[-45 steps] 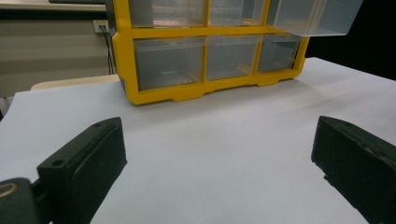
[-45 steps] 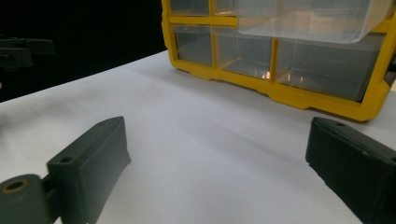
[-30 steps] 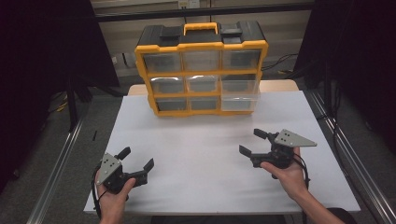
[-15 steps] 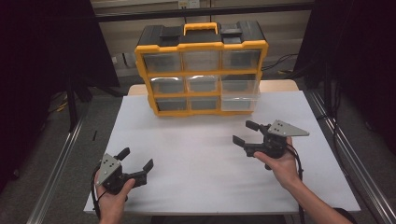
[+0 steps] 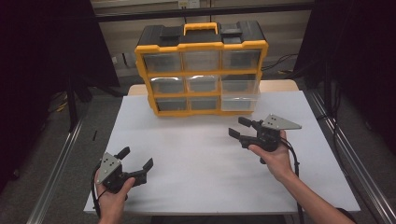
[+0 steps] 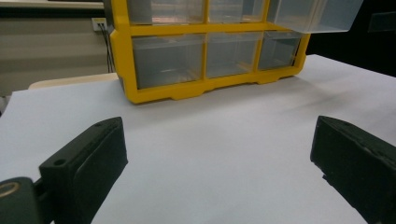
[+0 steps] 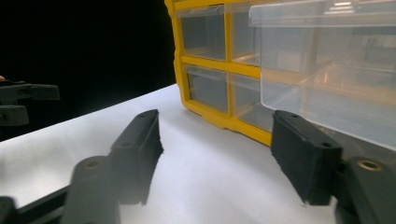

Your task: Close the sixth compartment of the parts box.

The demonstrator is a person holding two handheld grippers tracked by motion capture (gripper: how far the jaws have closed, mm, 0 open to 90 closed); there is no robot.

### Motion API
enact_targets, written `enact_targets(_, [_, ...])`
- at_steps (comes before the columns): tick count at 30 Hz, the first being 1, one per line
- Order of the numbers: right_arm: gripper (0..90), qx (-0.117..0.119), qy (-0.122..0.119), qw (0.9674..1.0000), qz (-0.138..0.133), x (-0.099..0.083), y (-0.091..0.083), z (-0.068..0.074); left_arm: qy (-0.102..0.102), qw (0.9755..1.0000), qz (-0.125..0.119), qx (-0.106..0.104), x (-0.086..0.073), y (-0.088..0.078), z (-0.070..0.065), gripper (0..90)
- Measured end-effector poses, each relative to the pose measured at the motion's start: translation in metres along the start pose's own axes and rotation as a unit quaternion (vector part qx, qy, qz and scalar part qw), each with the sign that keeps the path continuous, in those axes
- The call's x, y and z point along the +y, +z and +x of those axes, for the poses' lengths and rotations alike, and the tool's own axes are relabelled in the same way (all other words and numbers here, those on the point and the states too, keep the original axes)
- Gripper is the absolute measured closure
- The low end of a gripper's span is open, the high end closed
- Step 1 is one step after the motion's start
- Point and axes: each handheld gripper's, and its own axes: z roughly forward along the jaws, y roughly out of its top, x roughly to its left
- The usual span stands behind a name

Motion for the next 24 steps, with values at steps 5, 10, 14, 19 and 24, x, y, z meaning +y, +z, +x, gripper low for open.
enact_targets(5, [51.8, 0.000, -0.004, 1.0000, -0.002, 0.0001, -0.0001, -0.0022, 0.002, 1.0000, -0.001, -0.003, 0.0005, -0.0009, 0.0008, 3.7])
enact_targets(10, [65.1, -0.002, -0.008, 1.0000, -0.004, 0.0008, -0.0002, -0.0031, 0.007, 1.0000, 0.002, -0.002, 0.0006, -0.0001, -0.0003, 3.7])
enact_targets(14, [74.5, -0.004, -0.010, 0.9999, -0.004, 0.0018, -0.0008, -0.0050, 0.012, 0.9999, 0.001, -0.005, 0.0010, -0.0001, -0.0011, 3.7])
enact_targets(19, [88.5, 0.000, -0.013, 0.9999, -0.010, 0.0055, -0.0003, -0.0082, 0.014, 0.9999, 0.000, -0.002, 0.0015, -0.0003, -0.0030, 3.8])
enact_targets(24, [90.0, -0.002, -0.018, 0.9998, -0.012, 0.0093, 0.0039, -0.0103, 0.015, 0.9999, 0.000, -0.001, 0.0013, -0.0006, -0.0028, 3.8])
